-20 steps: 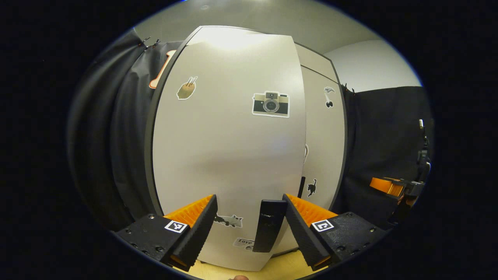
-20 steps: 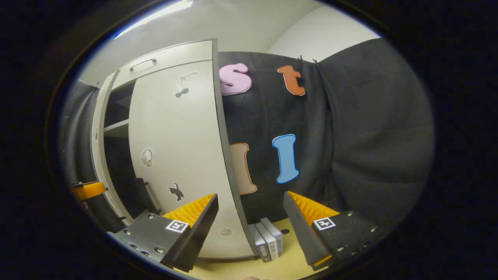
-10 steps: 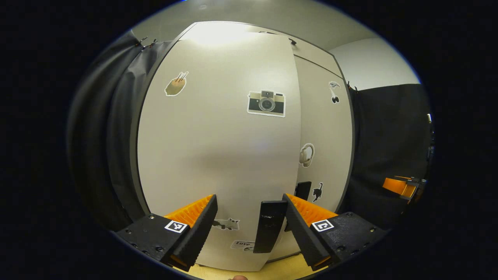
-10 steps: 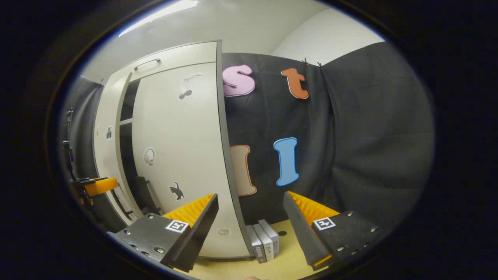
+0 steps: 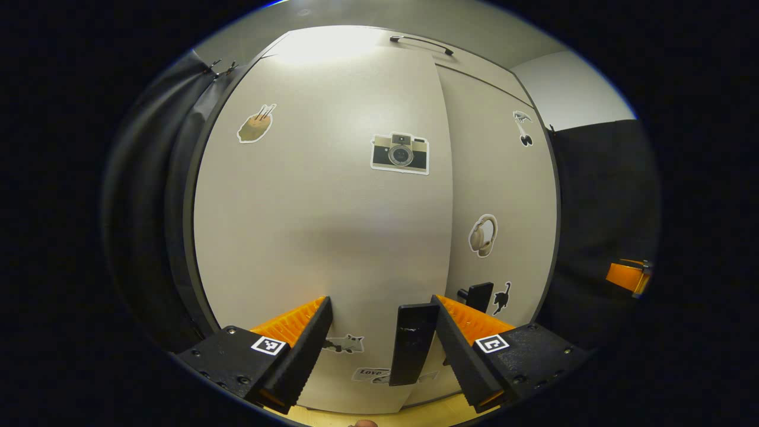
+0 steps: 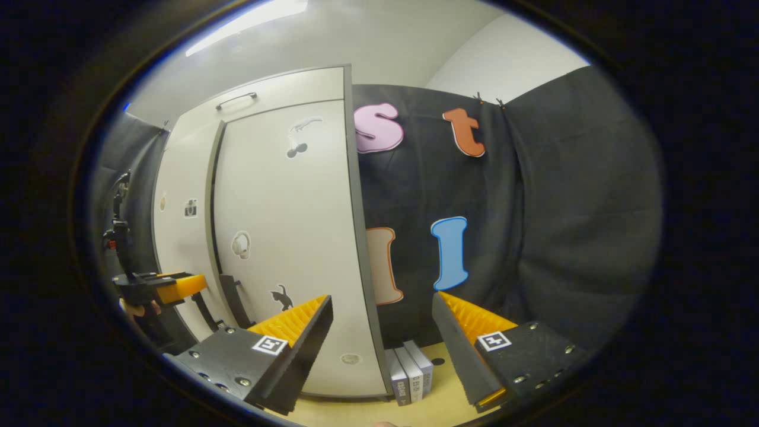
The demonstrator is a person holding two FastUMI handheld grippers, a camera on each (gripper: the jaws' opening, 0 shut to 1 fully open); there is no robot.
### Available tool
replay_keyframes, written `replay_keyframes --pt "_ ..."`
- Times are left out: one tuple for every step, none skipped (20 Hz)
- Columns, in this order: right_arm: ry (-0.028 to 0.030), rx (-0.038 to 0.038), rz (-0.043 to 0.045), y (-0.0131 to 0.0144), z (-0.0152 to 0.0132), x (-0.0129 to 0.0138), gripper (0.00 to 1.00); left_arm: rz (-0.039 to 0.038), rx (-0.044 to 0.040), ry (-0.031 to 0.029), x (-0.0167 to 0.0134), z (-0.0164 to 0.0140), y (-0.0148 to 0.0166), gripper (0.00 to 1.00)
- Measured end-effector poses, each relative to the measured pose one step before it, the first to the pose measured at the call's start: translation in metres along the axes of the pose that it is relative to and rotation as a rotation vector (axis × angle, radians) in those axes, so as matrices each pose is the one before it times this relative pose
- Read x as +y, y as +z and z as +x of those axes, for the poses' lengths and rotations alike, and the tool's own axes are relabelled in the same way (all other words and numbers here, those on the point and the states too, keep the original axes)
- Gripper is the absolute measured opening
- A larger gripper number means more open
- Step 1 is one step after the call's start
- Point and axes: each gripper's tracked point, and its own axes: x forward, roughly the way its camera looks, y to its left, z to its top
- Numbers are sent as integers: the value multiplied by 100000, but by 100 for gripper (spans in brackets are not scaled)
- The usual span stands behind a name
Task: Grab one shoe with the right hand and put it into the shoe cabinet, grab the other shoe with the left hand and put it into the shoe cabinet; then close the right door with the right hand and the left door with the left hand.
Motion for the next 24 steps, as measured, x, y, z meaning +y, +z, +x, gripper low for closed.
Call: replay_keyframes --pt "997 13 -180 11 129 323 100 384 -168 658 -2 144 38 100" --pt "975 29 -157 -4 112 283 100 370 50 565 25 170 -69 100" --pt "1015 -10 -61 40 95 361 100 402 16 427 -50 16 -83 100" --pt "1129 91 56 -5 80 307 100 364 35 326 28 141 9 100" --pt "1107 73 -104 11 105 361 100 211 76 270 -37 51 -5 100" --pt "803 20 -329 16 85 198 100 54 178 359 35 86 -59 100" --pt "738 -83 -464 42 56 222 100 -14 265 361 -22 16 -28 100" --pt "443 20 -461 -16 -1 171 100 136 92 434 21 43 -30 100" --pt "433 101 -351 -22 -15 157 100 197 -157 230 -2 -16 25 100" --pt "477 318 -170 -66 -134 169 100 278 -68 111 24 109 -5 100" --pt "780 404 -86 -70 -70 321 100 21 84 -57 -28 -60 -7 100" --pt "884 468 -132 -95 -211 313 100 68 308 -477 -71 -18 23 100" --pt "936 398 -432 20 -266 458 100 -756 247 -527 -77 -237 12 100" --pt "694 175 -744 83 -388 359 100 -958 193 -350 -11 -189 54 100" --pt "676 -226 -877 239 -332 509 100 -138 -140 -101 -69 -666 261 100" --pt "1023 -544 -705 418 -420 645 100 781 -586 196 -5 -742 484 100" --pt "1053 -796 -546 564 -456 781 100 1271 -1794 954 260 -892 868 100" --pt "950 -893 -511 586 -549 777 100 1295 -1448 741 209 -1076 904 100" --pt "882 -1135 -271 800 -533 796 100 867 -465 553 260 -1260 794 99" --pt "1027 -1012 -93 725 -642 789 100 347 -166 170 147 -1386 778 99" --pt "1179 -860 375 786 -665 891 100 46 -551 179 248 -1409 787 99" --pt "1603 -948 798 652 -592 946 100 479 -982 295 288 -1497 811 99" --pt "1595 -875 1025 641 -542 1017 100 843 -647 632 412 -1439 653 99" --pt "1422 -673 1162 508 -698 846 100 935 -720 936 420 -1406 556 99"
